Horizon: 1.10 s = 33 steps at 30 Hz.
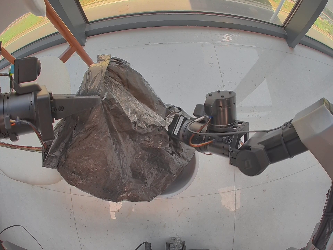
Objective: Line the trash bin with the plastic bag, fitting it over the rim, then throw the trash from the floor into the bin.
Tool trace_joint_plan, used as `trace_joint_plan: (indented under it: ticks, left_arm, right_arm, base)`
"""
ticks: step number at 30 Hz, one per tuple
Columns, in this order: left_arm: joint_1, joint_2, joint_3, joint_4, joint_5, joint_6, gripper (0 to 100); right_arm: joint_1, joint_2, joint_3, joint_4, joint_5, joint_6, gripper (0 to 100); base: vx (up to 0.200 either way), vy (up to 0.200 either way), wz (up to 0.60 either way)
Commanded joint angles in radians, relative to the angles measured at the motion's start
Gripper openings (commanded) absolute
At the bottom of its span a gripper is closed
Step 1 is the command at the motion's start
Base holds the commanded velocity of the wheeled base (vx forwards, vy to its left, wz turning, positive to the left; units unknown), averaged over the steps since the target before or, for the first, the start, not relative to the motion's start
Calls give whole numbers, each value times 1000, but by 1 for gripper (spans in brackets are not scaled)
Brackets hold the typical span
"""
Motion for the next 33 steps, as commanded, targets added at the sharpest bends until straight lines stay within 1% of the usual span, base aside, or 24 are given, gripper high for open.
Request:
trace_joint_plan:
  ticks: [1, 2, 5, 11, 14, 17, 21, 25, 30, 33]
  left_arm:
    - [0, 0, -5, -1, 22, 0, 0]
    - [0, 0, -8, -1, 33, 0, 0]
    - [0, 0, -8, -1, 33, 0, 0]
    - [0, 2, -14, -1, 34, 0, 0]
    - [0, 5, -14, -3, 34, 0, 0]
    - [0, 5, -11, -3, 28, -1, 0]
    - [-17, 11, -14, -3, 25, -1, 0]
    - [-40, 45, -37, -3, 27, 0, 0]
    - [-63, 109, -106, -3, 33, 0, 0]
    - [-64, 152, -147, -3, 34, 0, 0]
  right_arm:
    - [69, -39, 44, -3, 3, 23, 0]
    - [94, -34, 42, -3, 2, 25, 0]
    - [115, -31, 41, -3, 3, 26, 0]
    - [190, -18, 56, 1, 2, 60, 0]
    - [204, 1, 88, -1, -6, 60, 0]
    - [204, 16, 150, -10, -11, 40, 0]
    - [163, 30, 205, -15, -14, -35, 0]
    - [86, 7, 199, -13, -18, -69, 0]
    - [-21, -76, 211, -4, -17, -164, 0]
    - [-63, -137, 222, 1, -7, -173, 0]
  base:
    - [0, 0, 0]
    - [0, 0, 0]
    - [0, 0, 0]
    - [0, 0, 0]
    - [0, 0, 0]
    - [0, 0, 0]
    - [0, 0, 0]
    - [0, 0, 0]
    - [0, 0, 0]
    - [0, 0, 0]
